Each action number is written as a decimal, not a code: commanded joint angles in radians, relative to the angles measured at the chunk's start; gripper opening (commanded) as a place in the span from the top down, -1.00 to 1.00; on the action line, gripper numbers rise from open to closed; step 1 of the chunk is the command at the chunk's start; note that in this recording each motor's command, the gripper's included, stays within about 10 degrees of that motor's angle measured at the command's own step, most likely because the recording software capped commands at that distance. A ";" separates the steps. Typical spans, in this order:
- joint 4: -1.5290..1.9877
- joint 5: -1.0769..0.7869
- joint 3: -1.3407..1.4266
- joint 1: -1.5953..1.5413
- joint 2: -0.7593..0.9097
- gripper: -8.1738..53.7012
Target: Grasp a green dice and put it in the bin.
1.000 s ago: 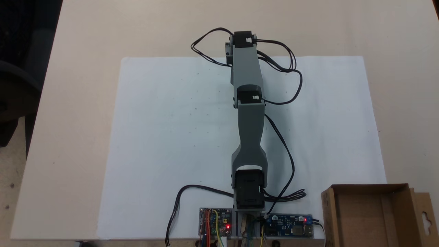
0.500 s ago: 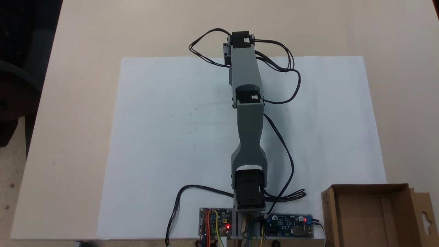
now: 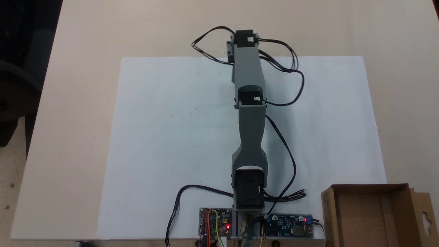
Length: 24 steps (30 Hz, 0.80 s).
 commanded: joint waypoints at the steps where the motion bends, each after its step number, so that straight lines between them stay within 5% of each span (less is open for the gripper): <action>1: -0.014 0.064 -0.049 0.052 0.152 0.35; 24: 0.064 -0.167 0.092 0.940 0.621 0.35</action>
